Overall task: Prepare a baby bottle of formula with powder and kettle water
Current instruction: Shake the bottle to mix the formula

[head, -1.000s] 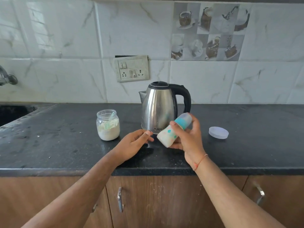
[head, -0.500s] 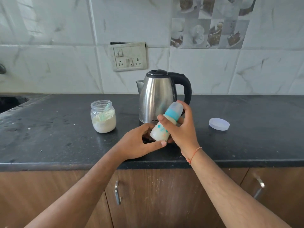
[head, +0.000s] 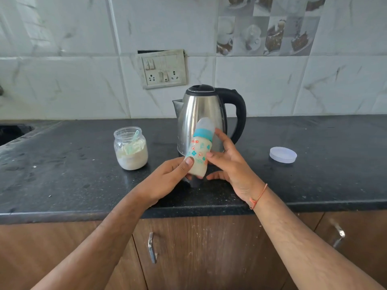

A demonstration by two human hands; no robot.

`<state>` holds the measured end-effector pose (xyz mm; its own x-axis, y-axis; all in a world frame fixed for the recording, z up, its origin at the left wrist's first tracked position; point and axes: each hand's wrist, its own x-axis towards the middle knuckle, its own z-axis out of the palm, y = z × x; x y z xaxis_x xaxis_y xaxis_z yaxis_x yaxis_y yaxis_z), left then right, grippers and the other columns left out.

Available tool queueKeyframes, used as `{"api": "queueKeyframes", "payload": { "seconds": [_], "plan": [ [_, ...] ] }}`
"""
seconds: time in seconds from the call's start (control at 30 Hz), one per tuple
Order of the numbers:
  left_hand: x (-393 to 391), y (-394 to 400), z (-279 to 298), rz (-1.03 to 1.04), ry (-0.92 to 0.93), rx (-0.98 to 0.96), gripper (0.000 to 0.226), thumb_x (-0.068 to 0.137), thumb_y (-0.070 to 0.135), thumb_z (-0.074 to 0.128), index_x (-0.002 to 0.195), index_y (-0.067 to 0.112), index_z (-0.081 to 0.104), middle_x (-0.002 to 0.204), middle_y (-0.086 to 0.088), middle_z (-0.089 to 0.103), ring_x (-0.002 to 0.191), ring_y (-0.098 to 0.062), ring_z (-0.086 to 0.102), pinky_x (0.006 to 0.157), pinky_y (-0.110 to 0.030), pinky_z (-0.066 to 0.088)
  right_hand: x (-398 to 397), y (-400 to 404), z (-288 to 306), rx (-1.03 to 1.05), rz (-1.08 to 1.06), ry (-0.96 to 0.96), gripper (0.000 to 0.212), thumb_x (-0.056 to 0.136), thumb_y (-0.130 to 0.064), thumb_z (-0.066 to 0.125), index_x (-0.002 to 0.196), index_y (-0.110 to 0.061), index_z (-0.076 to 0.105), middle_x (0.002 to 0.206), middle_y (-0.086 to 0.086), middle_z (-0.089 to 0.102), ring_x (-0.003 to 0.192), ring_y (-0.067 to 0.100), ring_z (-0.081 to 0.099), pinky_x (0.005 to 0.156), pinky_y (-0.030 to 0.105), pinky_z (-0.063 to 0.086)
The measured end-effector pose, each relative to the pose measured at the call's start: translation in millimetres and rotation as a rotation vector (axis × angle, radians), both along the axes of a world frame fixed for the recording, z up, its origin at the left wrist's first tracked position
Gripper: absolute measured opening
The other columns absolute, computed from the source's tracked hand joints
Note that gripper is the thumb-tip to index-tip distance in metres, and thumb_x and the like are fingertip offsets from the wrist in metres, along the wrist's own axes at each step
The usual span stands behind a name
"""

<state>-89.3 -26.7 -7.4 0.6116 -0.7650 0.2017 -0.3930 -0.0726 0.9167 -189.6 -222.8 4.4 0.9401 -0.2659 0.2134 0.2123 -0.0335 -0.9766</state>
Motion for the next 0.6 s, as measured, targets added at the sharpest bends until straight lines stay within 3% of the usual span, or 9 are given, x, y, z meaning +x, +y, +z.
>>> {"api": "queueKeyframes", "payload": {
  "seconds": [0.13, 0.23, 0.4, 0.5, 0.6],
  "plan": [
    [0.0, -0.3, -1.6, -0.052, -0.025, 0.002, 0.052, 0.107, 0.055, 0.040, 0.117, 0.019, 0.076, 0.111, 0.000, 0.080, 0.115, -0.031, 0.069, 0.115, -0.053, 0.050, -2.5, -1.2, 0.4, -0.022, 0.041, -0.031, 0.082, 0.099, -0.016, 0.071, 0.162, -0.042, 0.026, 0.124, 0.015, 0.078, 0.124, 0.045, 0.067, 0.102, 0.074, 0.048],
    [0.5, -2.0, -3.2, -0.051, -0.028, -0.019, 0.050, 0.108, 0.055, 0.043, 0.116, 0.019, 0.077, 0.109, -0.001, 0.080, 0.109, -0.026, 0.070, 0.112, -0.054, 0.052, -3.6, -0.5, 0.3, -0.002, 0.029, -0.073, 0.081, 0.100, -0.010, 0.071, 0.162, -0.040, 0.028, 0.124, 0.015, 0.078, 0.122, 0.043, 0.070, 0.101, 0.077, 0.047],
    [-1.2, -5.4, -4.3, -0.009, -0.055, -0.040, 0.060, 0.091, 0.064, 0.068, 0.131, 0.020, 0.073, 0.119, 0.002, 0.082, 0.112, -0.017, 0.077, 0.107, -0.045, 0.058, -5.8, 5.7, 2.4, 0.011, -0.069, -0.156, 0.091, 0.080, -0.020, 0.085, 0.153, -0.038, 0.035, 0.117, 0.001, 0.079, 0.116, 0.034, 0.074, 0.085, 0.060, 0.061],
    [-1.6, -4.6, -3.2, 0.007, -0.101, -0.007, 0.063, 0.089, 0.068, 0.067, 0.133, 0.023, 0.072, 0.122, 0.005, 0.081, 0.116, -0.018, 0.076, 0.110, -0.048, 0.056, -5.5, 8.2, 2.2, -0.016, -0.083, -0.165, 0.094, 0.078, -0.024, 0.088, 0.152, -0.042, 0.034, 0.116, -0.002, 0.078, 0.111, 0.029, 0.076, 0.078, 0.052, 0.062],
    [-0.6, -3.2, -2.7, 0.012, -0.111, 0.039, 0.062, 0.092, 0.069, 0.064, 0.137, 0.027, 0.070, 0.126, 0.009, 0.079, 0.120, -0.016, 0.074, 0.112, -0.047, 0.055, -5.1, 10.7, 0.9, -0.021, -0.076, -0.169, 0.106, 0.085, -0.019, 0.087, 0.161, -0.049, 0.020, 0.117, 0.000, 0.078, 0.113, 0.027, 0.076, 0.079, 0.047, 0.066]
  ]
}}
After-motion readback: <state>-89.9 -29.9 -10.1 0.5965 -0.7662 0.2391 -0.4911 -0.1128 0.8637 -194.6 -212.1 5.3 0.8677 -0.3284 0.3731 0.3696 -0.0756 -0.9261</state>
